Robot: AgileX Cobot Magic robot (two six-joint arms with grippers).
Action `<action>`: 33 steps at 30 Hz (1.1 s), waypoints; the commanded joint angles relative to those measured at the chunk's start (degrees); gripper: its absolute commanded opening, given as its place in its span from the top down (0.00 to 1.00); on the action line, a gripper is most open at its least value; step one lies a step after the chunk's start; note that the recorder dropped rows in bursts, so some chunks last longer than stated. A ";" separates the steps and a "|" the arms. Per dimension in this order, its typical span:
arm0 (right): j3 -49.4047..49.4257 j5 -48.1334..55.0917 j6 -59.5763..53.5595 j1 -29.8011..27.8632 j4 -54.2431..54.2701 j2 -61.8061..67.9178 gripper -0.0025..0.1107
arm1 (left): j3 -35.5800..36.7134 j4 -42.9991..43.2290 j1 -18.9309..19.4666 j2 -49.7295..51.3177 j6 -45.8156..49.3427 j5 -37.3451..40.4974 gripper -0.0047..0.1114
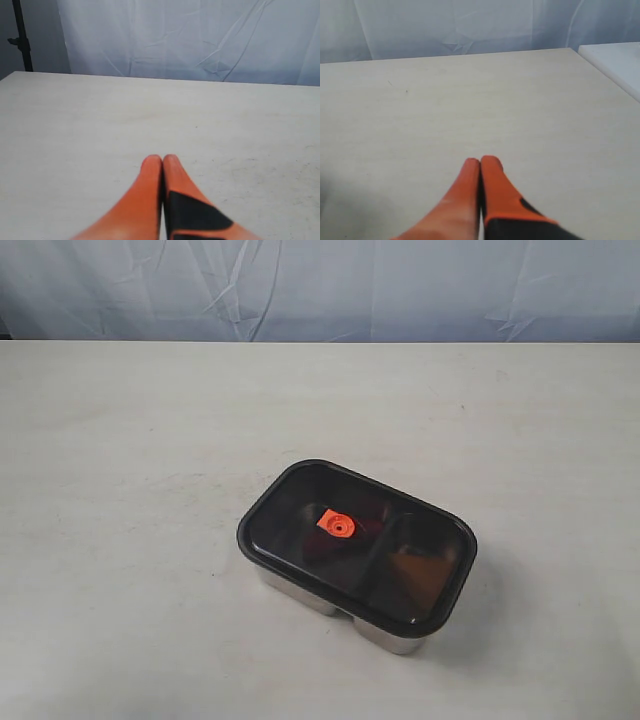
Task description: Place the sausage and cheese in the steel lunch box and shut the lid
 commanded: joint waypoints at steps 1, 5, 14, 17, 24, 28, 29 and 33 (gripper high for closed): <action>0.24 -0.83 -0.37 -0.26 0.04 -0.41 0.98 | 0.69 -0.65 1.33 -2.07 0.98 -0.38 0.96; 0.24 -0.83 -0.37 -0.26 0.04 -0.41 0.98 | 0.69 -0.65 2.39 -2.93 2.48 0.16 0.96; 0.24 -0.83 -0.37 -0.26 0.04 -0.41 0.98 | 0.69 1.33 2.67 -2.97 1.58 -1.07 0.96; 0.24 -0.83 -0.37 -0.26 0.04 -0.41 0.98 | 0.69 1.53 2.67 -2.97 1.58 -1.07 0.96; 0.24 -0.83 -0.37 -0.26 0.04 -0.41 0.98 | 0.69 1.73 2.67 -2.97 1.58 -1.07 0.96; 0.24 -0.83 -0.37 -0.26 0.04 -0.41 0.98 | 0.69 1.73 2.67 -2.97 1.58 -1.07 0.96; 0.24 -0.83 -0.37 -0.26 0.04 -0.41 0.98 | 0.69 1.73 2.67 -2.97 1.58 -1.07 0.96; 0.24 -0.83 -0.37 -0.26 0.04 -0.41 0.98 | 0.69 1.73 2.67 -2.97 1.58 -1.07 0.96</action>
